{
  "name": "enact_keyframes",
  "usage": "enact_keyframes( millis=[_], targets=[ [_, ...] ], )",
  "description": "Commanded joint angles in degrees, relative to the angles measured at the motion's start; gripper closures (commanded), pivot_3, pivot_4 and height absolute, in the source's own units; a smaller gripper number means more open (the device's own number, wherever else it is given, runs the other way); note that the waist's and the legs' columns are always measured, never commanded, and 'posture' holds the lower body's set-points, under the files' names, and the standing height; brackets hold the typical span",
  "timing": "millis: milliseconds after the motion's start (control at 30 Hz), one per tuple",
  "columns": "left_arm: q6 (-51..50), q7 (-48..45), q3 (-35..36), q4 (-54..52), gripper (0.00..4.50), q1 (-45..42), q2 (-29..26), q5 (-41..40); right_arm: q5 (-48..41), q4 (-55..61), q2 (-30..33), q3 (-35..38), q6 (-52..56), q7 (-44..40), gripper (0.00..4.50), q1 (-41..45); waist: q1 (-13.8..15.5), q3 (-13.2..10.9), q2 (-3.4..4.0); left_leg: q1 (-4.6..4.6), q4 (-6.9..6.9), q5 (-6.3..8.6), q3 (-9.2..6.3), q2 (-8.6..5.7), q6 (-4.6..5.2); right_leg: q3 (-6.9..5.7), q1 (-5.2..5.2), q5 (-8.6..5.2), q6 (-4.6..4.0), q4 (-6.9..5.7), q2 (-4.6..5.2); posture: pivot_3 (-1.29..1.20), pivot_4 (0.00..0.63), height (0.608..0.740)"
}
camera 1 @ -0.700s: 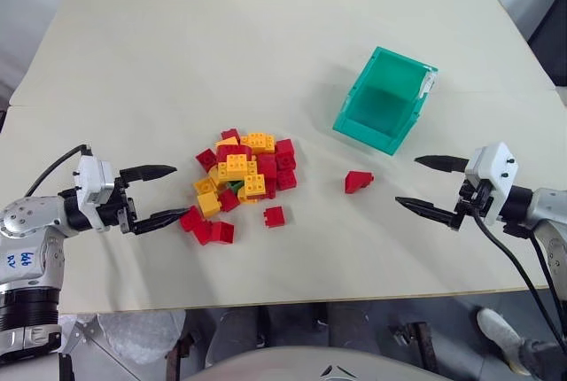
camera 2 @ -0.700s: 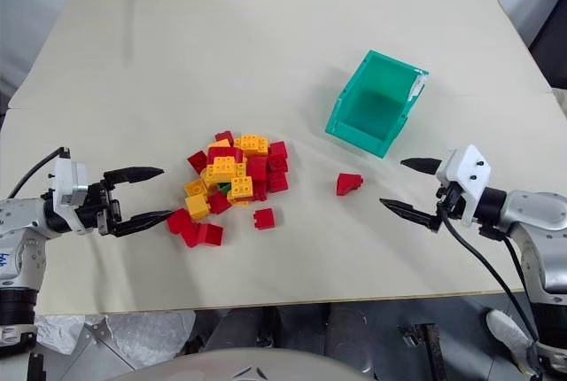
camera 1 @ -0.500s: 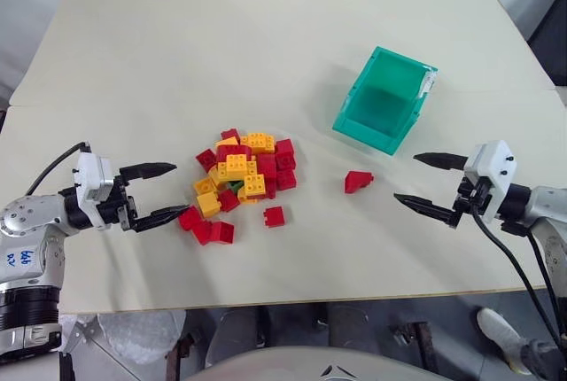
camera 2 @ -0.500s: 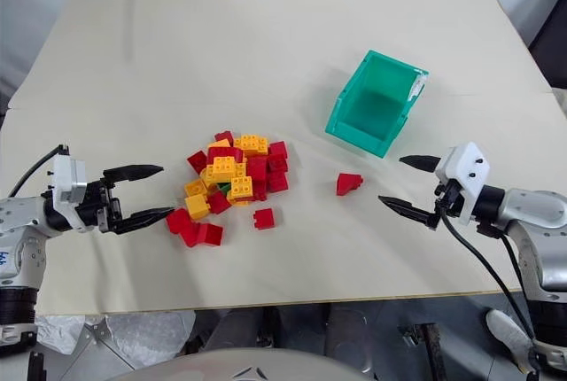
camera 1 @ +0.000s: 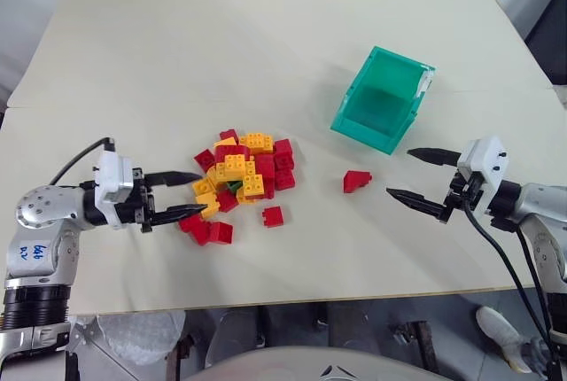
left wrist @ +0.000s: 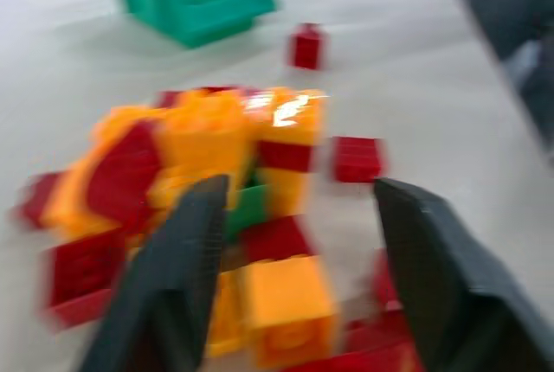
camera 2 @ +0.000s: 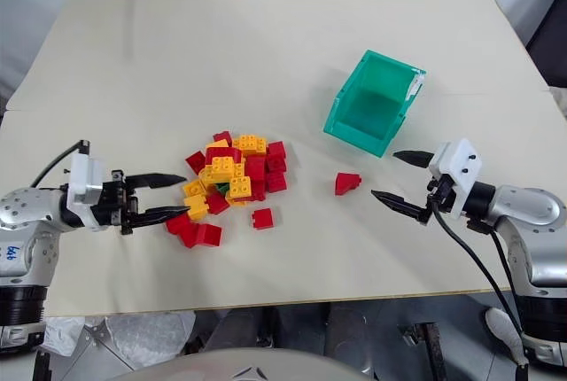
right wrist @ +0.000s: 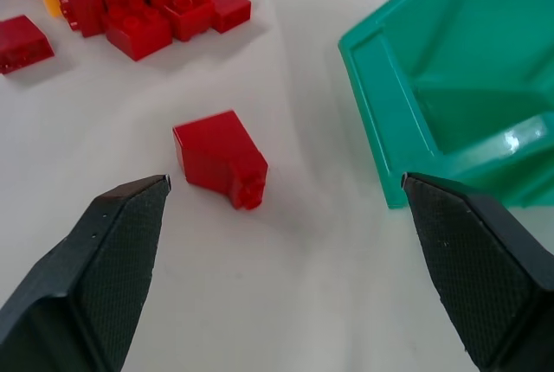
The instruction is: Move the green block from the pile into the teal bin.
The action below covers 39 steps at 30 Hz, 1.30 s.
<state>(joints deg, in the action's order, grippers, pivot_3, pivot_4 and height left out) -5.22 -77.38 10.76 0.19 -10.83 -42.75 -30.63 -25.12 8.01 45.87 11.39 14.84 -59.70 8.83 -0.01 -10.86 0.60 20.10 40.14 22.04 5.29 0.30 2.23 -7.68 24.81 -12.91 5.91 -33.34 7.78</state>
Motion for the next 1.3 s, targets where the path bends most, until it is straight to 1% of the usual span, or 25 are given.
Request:
enact_keyframes(
  millis=[33, 167, 267, 367, 467, 533, 633, 733, 867, 933, 1033, 1133, 1200, 1233, 1300],
  targets=[
    [-0.2, -2.1, -4.5, -3.1, 3.15, -2.8, 2.3, -0.9, -2.7, 4.6, -1.8, -1.8, 0.9, -0.6, 0.0, 1.2, 0.1, 0.0, 0.0, 0.0, 0.02, 0.0, 0.0, 0.0, 0.0, 0.01, -0.01, 0.0, 0.0, -0.01, 0.0, 0.0, 0.15, 0.74],
    [1.0, -2.5, -8.3, 0.4, 4.44, -6.7, 5.4, 1.2, -2.1, 5.3, -4.2, -4.0, 1.0, 1.1, 0.0, 2.9, 0.1, 0.0, 0.0, 0.02, 0.12, 0.0, 0.0, -0.02, 0.0, 0.03, -0.02, 0.02, 0.03, -0.07, -0.02, 0.0, 0.15, 0.74],
    [2.3, -1.0, -11.2, 4.7, 4.48, -10.5, 8.5, 4.0, -1.9, 5.7, -5.7, -4.7, 1.0, 2.3, 0.0, 3.4, 0.2, 0.0, 0.0, 0.01, 0.12, 0.0, 0.02, -0.02, 0.01, 0.04, -0.01, 0.02, 0.03, -0.08, -0.06, 0.0, 0.15, 0.74],
    [4.4, 1.1, -13.0, 12.0, 4.48, -14.3, 11.2, 7.8, -1.6, 6.4, -6.7, -5.2, 1.0, 3.3, 0.0, 3.1, 0.2, 0.0, 0.0, 0.02, 0.14, -0.01, 0.02, -0.04, 0.02, 0.04, -0.02, 0.02, 0.04, -0.08, -0.08, 0.0, 0.15, 0.74],
    [7.2, 8.0, -11.6, 21.9, 4.48, -20.4, 13.7, 11.6, -1.8, 7.4, -7.3, -5.0, 0.9, 4.5, 0.0, 2.0, 0.4, 0.0, -0.01, 0.03, 0.15, -0.02, 0.02, -0.07, 0.04, 0.03, -0.01, 0.03, 0.04, -0.08, -0.12, 0.0, 0.15, 0.74],
    [8.9, 10.1, -10.2, 26.5, 4.48, -23.3, 14.3, 12.2, -1.8, 7.9, -7.4, -4.7, 0.9, 5.1, 0.0, 1.2, 0.6, 0.0, -0.05, 0.05, 0.17, -0.04, 0.01, -0.1, 0.06, 0.02, -0.04, 0.03, 0.06, -0.08, -0.12, 0.0, 0.15, 0.74],
    [11.9, 13.0, -9.7, 33.3, 4.48, -26.0, 13.6, 15.1, -1.8, 8.2, -7.5, -4.6, 0.8, 5.6, 0.0, 0.6, 0.4, 0.0, -0.04, 0.02, 0.18, -0.05, 0.03, -0.08, 0.08, 0.07, -0.04, 0.06, 0.1, -0.07, -0.11, 0.0, 0.15, 0.74],
    [13.5, 14.1, -8.3, 36.3, 4.48, -27.7, 13.9, 15.0, -1.9, 8.1, -7.4, -4.6, 0.5, 5.8, 0.0, 0.4, 0.2, 0.0, -0.05, 0.03, 0.18, -0.05, 0.03, -0.07, 0.08, 0.05, -0.03, 0.06, 0.1, -0.07, -0.11, 0.0, 0.15, 0.74],
    [9.2, 10.3, -6.6, 29.5, 4.48, -25.5, 12.5, 10.8, -1.8, 6.9, -7.5, -4.9, 0.2, 5.4, 0.0, 2.0, 0.1, 0.0, -0.06, 0.05, 0.18, -0.05, 0.02, -0.05, 0.08, 0.05, -0.02, 0.06, 0.1, -0.08, -0.1, 0.0, 0.15, 0.74],
    [5.2, 8.5, -5.7, 24.6, 4.48, -22.7, 10.8, 8.4, -1.7, 6.3, -7.4, -5.3, -0.1, 4.9, 0.0, 2.5, 0.0, 0.0, -0.06, 0.05, 0.18, -0.05, 0.02, -0.05, 0.08, 0.06, -0.02, 0.06, 0.11, -0.08, -0.09, 0.0, 0.15, 0.74],
    [-0.3, 8.9, -4.0, 17.4, 4.48, -17.9, 7.4, 6.5, -1.6, 5.2, -7.1, -5.6, -0.3, 4.0, 0.0, 3.4, -0.2, 0.0, -0.06, 0.04, 0.18, -0.05, 0.03, 0.01, 0.08, 0.07, -0.01, 0.06, 0.1, -0.07, -0.12, 0.0, 0.15, 0.74],
    [-14.3, 10.9, -3.6, 12.8, 4.48, -14.8, 1.1, 5.3, -1.4, 3.8, -6.9, -5.9, -0.8, 2.9, 0.0, 4.5, -0.2, 0.0, -0.07, 0.03, 0.18, -0.05, 0.04, 0.04, 0.07, 0.08, 0.0, 0.06, 0.1, -0.09, -0.14, 0.0, 0.15, 0.74],
    [-18.4, 11.1, -2.6, 10.6, 4.08, -13.4, -0.9, 3.9, -1.4, 3.3, -6.9, -6.0, -0.9, 2.5, 0.0, 4.9, -0.1, 0.0, -0.07, 0.01, 0.18, -0.06, 0.02, 0.06, 0.06, 0.1, -0.02, 0.05, 0.09, -0.11, -0.16, 0.0, 0.15, 0.74],
    [-18.5, 10.6, -1.0, 9.2, 3.89, -12.2, -1.7, 2.7, -1.4, 2.9, -6.8, -6.0, -0.9, 2.1, 0.0, 5.3, 0.1, 0.0, -0.06, 0.01, 0.18, -0.06, 0.01, 0.06, 0.06, 0.11, -0.02, 0.05, 0.09, -0.14, -0.15, 0.0, 0.15, 0.74],
    [-18.4, 9.1, 4.5, 5.2, 3.33, -5.9, -5.1, 1.1, -1.2, 1.4, -6.7, -6.7, -0.9, 0.8, 0.0, 6.4, -0.1, 0.0, -0.07, 0.03, 0.19, -0.06, -0.02, 0.03, 0.06, 0.13, -0.01, 0.05, 0.08, -0.13, -0.1, 0.0, 0.15, 0.74]
  ],
)
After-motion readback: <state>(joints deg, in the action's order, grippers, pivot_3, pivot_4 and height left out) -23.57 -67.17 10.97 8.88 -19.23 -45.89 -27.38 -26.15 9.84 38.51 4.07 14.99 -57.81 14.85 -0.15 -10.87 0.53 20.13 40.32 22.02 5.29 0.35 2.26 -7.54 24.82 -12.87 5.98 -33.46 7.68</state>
